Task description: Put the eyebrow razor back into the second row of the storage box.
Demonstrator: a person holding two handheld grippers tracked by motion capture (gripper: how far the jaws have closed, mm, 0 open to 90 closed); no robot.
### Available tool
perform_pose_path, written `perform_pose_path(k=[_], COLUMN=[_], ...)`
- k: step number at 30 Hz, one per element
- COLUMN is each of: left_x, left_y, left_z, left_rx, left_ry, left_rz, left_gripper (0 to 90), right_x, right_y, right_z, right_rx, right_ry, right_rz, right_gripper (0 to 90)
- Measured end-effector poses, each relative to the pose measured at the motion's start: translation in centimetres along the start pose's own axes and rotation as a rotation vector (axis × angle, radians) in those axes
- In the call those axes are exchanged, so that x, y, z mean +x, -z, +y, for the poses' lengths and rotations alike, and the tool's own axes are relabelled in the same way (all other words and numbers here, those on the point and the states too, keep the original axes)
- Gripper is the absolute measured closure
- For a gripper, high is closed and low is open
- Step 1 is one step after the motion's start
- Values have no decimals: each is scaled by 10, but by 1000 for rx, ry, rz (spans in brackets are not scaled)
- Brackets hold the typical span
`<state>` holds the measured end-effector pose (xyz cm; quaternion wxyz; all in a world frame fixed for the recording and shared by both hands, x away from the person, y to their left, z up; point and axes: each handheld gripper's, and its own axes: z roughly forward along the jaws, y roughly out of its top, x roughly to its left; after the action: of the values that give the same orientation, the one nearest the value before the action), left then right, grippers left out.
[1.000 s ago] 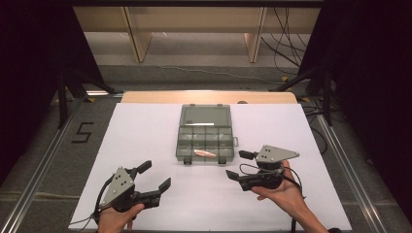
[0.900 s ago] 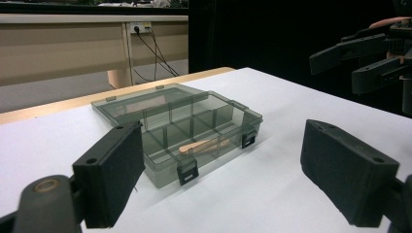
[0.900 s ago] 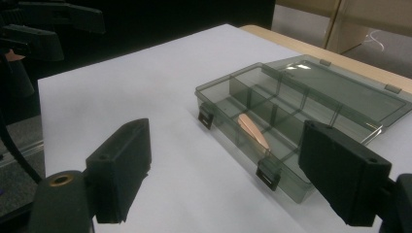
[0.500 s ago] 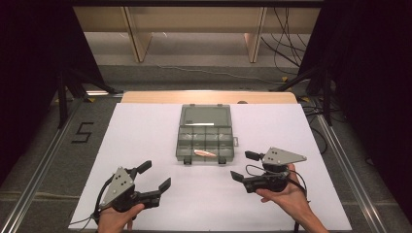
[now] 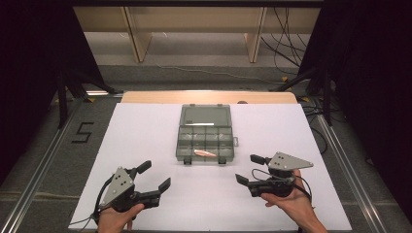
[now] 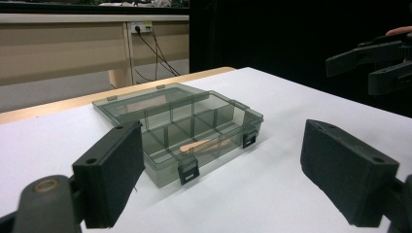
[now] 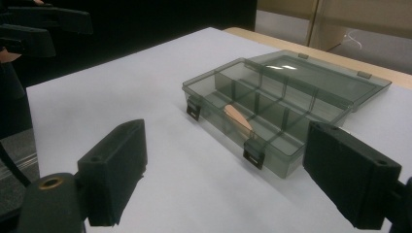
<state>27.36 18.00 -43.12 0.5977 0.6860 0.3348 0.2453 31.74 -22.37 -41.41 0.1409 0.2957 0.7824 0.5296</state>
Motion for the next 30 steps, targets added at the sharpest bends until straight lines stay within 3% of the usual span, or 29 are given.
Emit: perform_pose_path(k=[14,15,18,19,30], left_x=[1,0,1,0,0], left_y=[-1,0,-1,0,0], left_z=[0,0,0,0,0], left_rx=[-17,0,-16,0,-3], left_ry=[-9,1,-11,1,-2], left_rz=[-9,2,-10,1,-2], left_gripper=[156,156,156,156,156], right_x=[7,8,10,9,6], right_y=[11,12,14,15,18], right_z=[-7,-8,-10,-11,-10], right_rx=[-18,-14,-15,-15,-15], right_ry=[18,15,-2,2,-1], right_rz=[-29,-27,-22,-26,-39], right_gripper=[166,166,164,164,163])
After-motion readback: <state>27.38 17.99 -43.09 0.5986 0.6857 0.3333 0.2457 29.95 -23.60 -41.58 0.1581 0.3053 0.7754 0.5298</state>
